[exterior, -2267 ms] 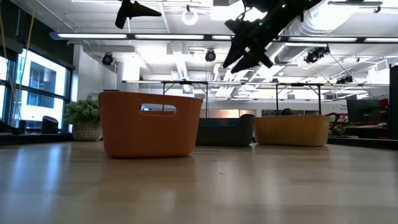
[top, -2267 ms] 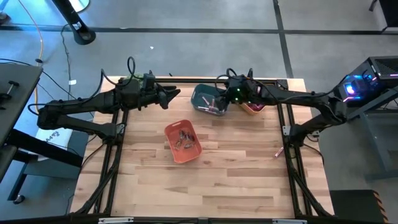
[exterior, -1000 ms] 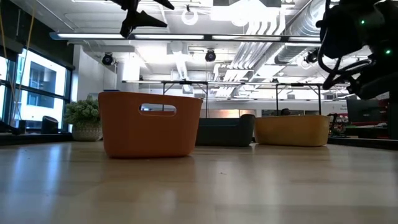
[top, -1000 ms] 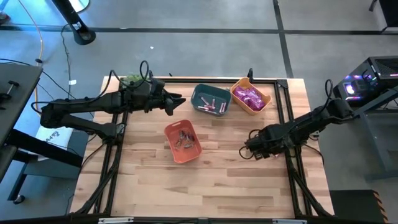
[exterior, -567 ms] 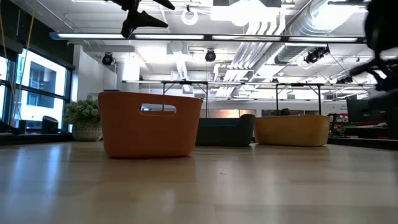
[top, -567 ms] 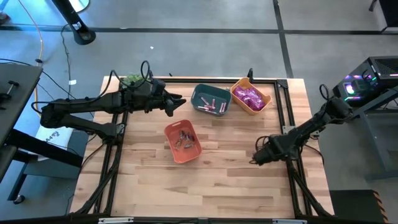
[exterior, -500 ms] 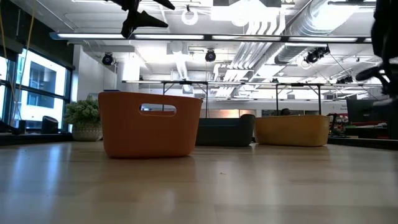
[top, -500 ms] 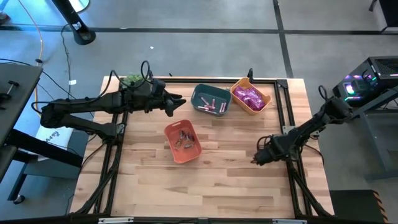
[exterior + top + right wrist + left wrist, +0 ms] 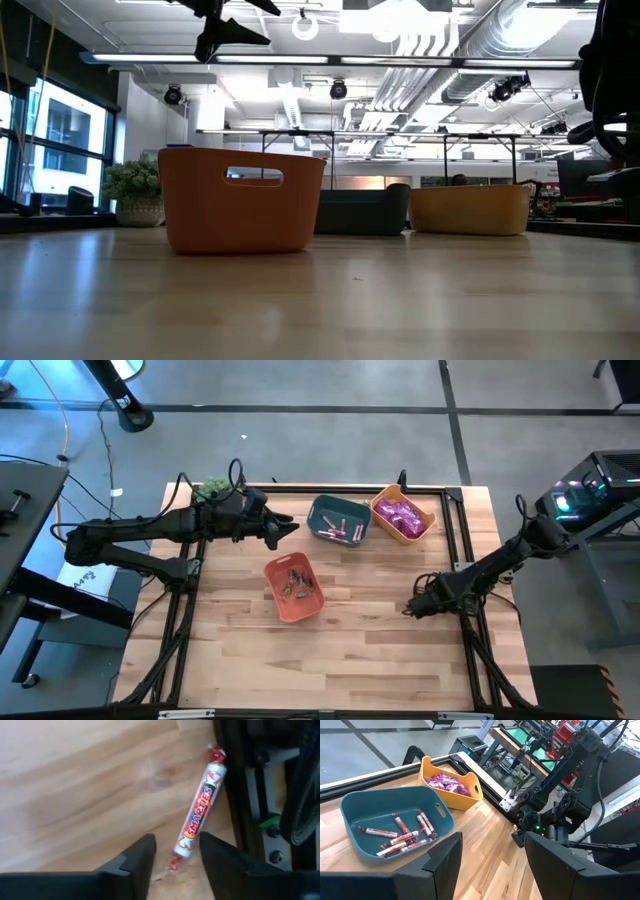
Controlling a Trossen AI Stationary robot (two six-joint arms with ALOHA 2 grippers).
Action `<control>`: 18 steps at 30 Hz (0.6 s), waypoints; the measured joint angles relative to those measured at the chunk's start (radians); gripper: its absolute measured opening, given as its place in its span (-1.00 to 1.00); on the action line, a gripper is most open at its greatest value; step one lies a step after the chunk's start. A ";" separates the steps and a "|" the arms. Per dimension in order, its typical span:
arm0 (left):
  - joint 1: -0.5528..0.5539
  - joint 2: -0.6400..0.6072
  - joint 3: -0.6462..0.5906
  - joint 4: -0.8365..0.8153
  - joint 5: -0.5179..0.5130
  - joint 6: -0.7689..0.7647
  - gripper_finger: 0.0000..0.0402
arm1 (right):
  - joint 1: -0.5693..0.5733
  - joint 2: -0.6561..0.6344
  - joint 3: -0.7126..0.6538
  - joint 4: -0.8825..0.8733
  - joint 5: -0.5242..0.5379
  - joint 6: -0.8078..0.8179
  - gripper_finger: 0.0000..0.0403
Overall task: Sort candy
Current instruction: Put the red candy into the blue bin
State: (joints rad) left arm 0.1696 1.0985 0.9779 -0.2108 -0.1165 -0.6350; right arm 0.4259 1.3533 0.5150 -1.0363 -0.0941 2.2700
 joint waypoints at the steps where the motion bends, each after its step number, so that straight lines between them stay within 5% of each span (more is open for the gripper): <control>1: 0.000 0.000 0.000 0.000 0.000 0.000 0.04 | 0.000 0.001 0.000 0.001 0.006 0.000 -0.27; 7: 0.000 0.000 0.000 -0.002 0.000 0.000 0.04 | 0.015 0.002 -0.003 0.041 0.059 -0.044 -0.90; 12: 0.000 0.000 0.000 -0.002 0.000 0.003 0.04 | 0.015 0.005 0.033 0.069 0.123 -0.092 -0.93; 14: 0.000 0.000 0.000 -0.002 0.000 0.003 0.04 | 0.021 0.010 0.113 0.105 0.273 -0.120 -0.96; 18: 0.000 -0.002 0.000 -0.001 0.003 0.000 0.04 | 0.003 -0.005 0.259 0.060 0.409 -0.224 -0.97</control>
State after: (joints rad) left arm 0.1699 1.0963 0.9779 -0.2115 -0.1136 -0.6350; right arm 0.4289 1.3485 0.7744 -0.9760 0.3146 2.0460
